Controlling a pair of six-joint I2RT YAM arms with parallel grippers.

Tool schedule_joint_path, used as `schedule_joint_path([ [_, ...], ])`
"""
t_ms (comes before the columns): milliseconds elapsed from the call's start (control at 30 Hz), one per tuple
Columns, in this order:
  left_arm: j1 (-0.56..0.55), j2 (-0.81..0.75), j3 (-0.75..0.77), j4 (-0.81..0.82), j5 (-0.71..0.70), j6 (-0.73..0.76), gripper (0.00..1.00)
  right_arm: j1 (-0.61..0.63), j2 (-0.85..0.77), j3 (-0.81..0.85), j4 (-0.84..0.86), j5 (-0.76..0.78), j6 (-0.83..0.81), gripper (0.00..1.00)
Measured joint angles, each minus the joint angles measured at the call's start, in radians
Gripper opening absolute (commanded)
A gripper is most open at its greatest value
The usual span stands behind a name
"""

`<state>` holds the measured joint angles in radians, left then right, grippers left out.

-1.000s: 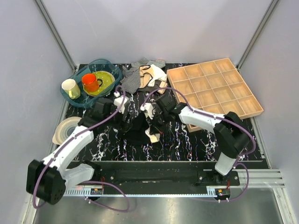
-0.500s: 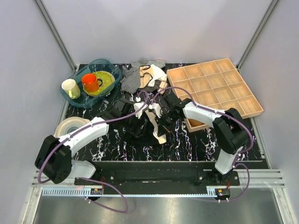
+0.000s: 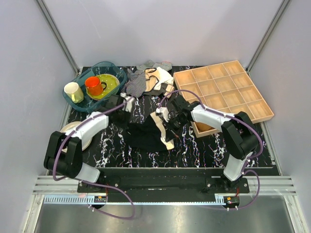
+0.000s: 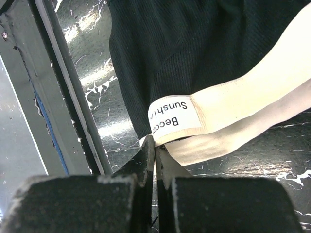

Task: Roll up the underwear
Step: Flatten out the underwear at the center of the board.

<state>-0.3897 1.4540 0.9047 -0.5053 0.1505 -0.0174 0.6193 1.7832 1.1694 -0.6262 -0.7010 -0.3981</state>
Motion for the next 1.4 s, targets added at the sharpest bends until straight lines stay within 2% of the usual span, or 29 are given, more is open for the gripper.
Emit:
schedule_joint_path([
  [100,0.124,0.000,0.011,0.005,-0.011,-0.026,0.05,-0.003,0.000,0.001,-0.006,0.001,-0.002,0.00],
  [133,0.153,0.002,0.014,0.006,-0.010,-0.032,0.11,-0.004,0.000,0.002,-0.008,0.001,-0.003,0.00],
  [167,0.175,0.007,0.019,0.005,-0.008,-0.039,0.25,-0.004,0.000,0.003,-0.008,0.001,-0.003,0.00],
  [233,0.199,0.025,0.032,0.006,-0.008,-0.045,0.33,-0.004,0.000,0.005,-0.010,0.001,-0.003,0.00],
  [267,0.210,0.035,0.036,0.006,-0.008,-0.051,0.45,-0.004,0.000,0.005,-0.010,0.002,-0.003,0.00],
  [333,0.228,0.047,0.037,0.002,-0.003,-0.067,0.54,-0.004,0.001,0.008,-0.018,0.002,-0.006,0.01],
  [433,0.243,0.039,0.036,-0.002,0.002,-0.068,0.64,-0.005,0.006,0.017,-0.034,0.000,-0.010,0.18],
  [467,0.247,0.030,0.035,-0.003,0.008,-0.072,0.66,-0.005,0.009,0.021,-0.040,-0.001,-0.014,0.28],
  [500,0.249,0.011,0.034,-0.003,0.014,-0.072,0.70,-0.005,0.014,0.026,-0.049,-0.002,-0.019,0.33],
  [700,0.249,-0.166,0.034,-0.010,0.102,-0.062,0.77,-0.018,0.032,0.062,-0.134,-0.028,-0.074,0.61],
  [800,0.249,-0.231,0.016,-0.002,0.134,-0.059,0.78,-0.061,0.018,0.084,-0.163,-0.034,-0.106,0.66],
  [900,0.249,-0.256,-0.028,0.006,0.151,-0.059,0.78,-0.118,-0.003,0.125,-0.190,-0.034,-0.139,0.65],
  [1000,0.249,-0.222,-0.049,-0.011,0.163,-0.058,0.78,-0.145,0.033,0.251,-0.214,-0.047,-0.139,0.58],
  [1100,0.249,-0.185,-0.049,-0.020,0.169,-0.058,0.79,-0.141,0.163,0.443,-0.208,-0.080,-0.096,0.49],
  [1200,0.249,-0.181,-0.049,-0.023,0.170,-0.056,0.79,-0.138,0.318,0.586,-0.179,-0.087,-0.032,0.46],
  [1400,0.249,-0.181,-0.049,-0.024,0.174,-0.052,0.79,-0.138,0.509,0.674,-0.173,-0.074,0.073,0.44],
])
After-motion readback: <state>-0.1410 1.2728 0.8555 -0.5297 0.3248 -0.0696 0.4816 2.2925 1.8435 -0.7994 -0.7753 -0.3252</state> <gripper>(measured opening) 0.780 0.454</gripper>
